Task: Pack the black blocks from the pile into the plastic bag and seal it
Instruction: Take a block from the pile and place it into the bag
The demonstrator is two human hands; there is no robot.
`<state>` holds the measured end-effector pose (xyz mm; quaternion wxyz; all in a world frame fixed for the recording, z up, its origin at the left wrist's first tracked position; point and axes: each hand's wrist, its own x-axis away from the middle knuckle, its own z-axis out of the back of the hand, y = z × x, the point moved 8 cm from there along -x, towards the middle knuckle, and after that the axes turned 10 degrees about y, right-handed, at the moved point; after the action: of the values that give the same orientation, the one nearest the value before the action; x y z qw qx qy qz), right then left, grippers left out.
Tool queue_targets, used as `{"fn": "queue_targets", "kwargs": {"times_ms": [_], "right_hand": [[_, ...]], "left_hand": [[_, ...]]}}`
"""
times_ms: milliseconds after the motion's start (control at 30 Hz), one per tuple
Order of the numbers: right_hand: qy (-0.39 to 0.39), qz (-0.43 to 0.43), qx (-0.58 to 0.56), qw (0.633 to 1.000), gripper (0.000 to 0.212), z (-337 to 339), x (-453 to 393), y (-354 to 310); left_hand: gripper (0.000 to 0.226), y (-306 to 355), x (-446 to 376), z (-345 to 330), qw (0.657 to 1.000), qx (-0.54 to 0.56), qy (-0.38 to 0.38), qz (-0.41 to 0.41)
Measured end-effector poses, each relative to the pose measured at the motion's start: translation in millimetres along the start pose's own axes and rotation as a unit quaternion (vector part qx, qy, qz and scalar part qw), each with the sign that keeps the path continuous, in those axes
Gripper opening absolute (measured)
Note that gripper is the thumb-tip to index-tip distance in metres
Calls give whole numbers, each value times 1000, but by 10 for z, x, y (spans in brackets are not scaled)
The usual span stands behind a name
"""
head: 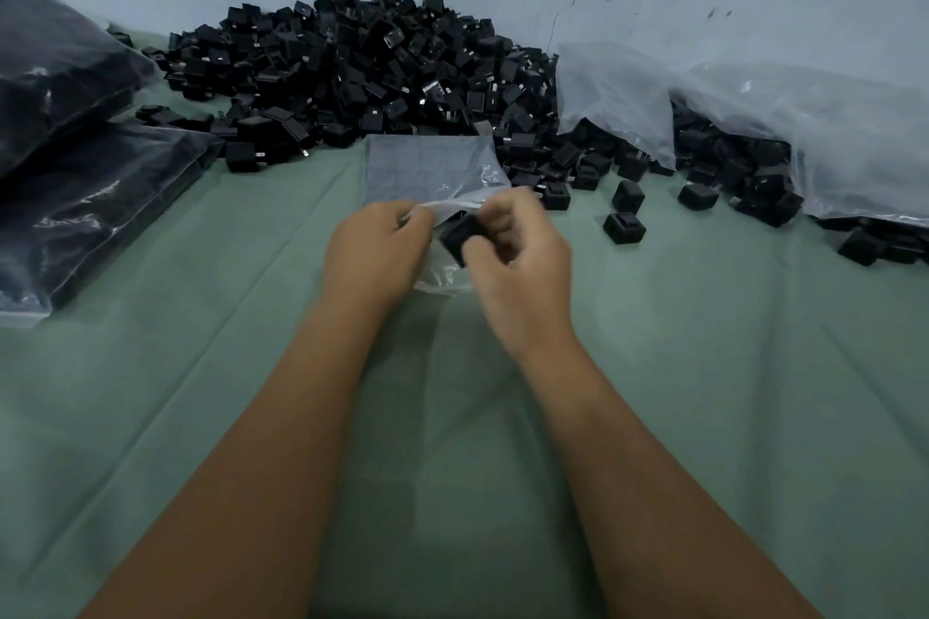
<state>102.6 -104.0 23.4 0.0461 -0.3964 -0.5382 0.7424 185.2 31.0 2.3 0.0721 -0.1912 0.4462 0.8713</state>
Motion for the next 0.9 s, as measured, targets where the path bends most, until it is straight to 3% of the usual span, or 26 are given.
{"fn": "queue_targets", "kwargs": {"times_ms": [100, 167, 233, 333, 533, 900], "right_hand": [[-53, 4, 167, 985, 5, -121, 24, 160], [-55, 59, 311, 947, 10, -117, -4, 190], [-38, 104, 366, 924, 17, -107, -26, 148], [-42, 111, 391, 913, 18, -100, -31, 132], [-63, 79, 329, 939, 20, -72, 4, 58], [-164, 109, 367, 909, 35, -285, 42, 223]], "left_hand": [[37, -75, 50, -1, 997, 67, 25, 32], [28, -91, 55, -8, 994, 100, 18, 34], [28, -64, 61, -8, 993, 117, 10, 22], [35, -41, 63, 4, 994, 105, 21, 3], [33, -20, 31, 79, 995, 79, 65, -16], [31, -88, -11, 162, 987, 113, 117, 16]]}}
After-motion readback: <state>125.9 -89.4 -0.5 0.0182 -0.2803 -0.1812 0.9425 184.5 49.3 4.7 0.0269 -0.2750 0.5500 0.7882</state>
